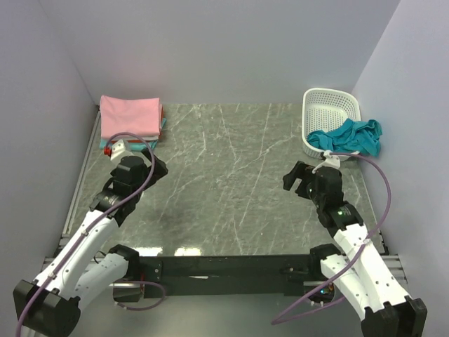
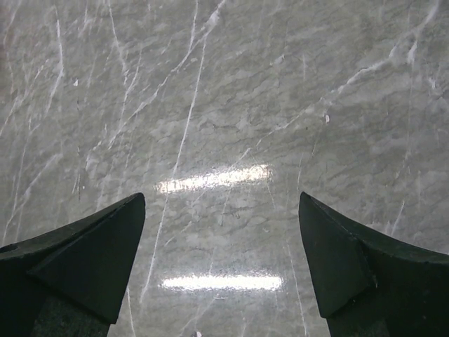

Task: Fold and stack the t-shirts
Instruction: Reset both grippers

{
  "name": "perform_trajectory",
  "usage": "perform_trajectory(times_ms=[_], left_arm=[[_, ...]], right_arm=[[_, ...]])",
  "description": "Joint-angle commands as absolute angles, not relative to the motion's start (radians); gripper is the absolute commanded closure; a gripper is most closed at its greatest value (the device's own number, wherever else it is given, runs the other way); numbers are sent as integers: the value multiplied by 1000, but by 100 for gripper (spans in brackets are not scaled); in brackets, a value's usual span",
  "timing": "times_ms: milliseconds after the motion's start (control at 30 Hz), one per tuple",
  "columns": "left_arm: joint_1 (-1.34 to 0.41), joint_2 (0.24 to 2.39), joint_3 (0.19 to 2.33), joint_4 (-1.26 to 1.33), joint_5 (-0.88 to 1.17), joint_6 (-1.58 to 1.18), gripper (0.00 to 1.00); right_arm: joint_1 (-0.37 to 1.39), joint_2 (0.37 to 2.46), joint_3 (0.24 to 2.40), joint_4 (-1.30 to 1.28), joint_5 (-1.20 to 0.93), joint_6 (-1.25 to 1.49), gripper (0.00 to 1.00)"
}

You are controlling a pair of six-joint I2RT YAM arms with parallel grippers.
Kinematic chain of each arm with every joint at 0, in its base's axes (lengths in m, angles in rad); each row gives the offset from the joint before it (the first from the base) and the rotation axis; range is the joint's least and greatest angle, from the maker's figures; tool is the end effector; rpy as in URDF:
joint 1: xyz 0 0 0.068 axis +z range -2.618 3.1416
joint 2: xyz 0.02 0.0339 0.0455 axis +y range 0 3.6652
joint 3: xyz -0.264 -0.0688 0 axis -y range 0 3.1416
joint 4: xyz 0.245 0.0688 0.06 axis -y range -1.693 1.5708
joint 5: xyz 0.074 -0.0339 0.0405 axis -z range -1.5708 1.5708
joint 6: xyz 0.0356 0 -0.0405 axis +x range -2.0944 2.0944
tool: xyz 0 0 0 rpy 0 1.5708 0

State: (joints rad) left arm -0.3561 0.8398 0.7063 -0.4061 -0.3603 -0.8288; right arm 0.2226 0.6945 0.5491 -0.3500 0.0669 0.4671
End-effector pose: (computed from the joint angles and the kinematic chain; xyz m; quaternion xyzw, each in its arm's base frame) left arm 0.1793 -0.0533 0.2818 -0.2863 0.8114 -0.1415 0.4895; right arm 0.1611 0.0340 0.2543 0.1217 0.8499 0.1460 0.4914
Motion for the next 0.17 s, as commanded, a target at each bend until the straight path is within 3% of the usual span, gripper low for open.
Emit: perform_trajectory(times_ms=[0,133], left_arm=[[-359,813,690,-371,-362,-825,1],[-359,799,687,-367,-370,-824,1]], right_arm=[[224,667,542,-299,89,469,4],[222,652,540,-298,113,474,4]])
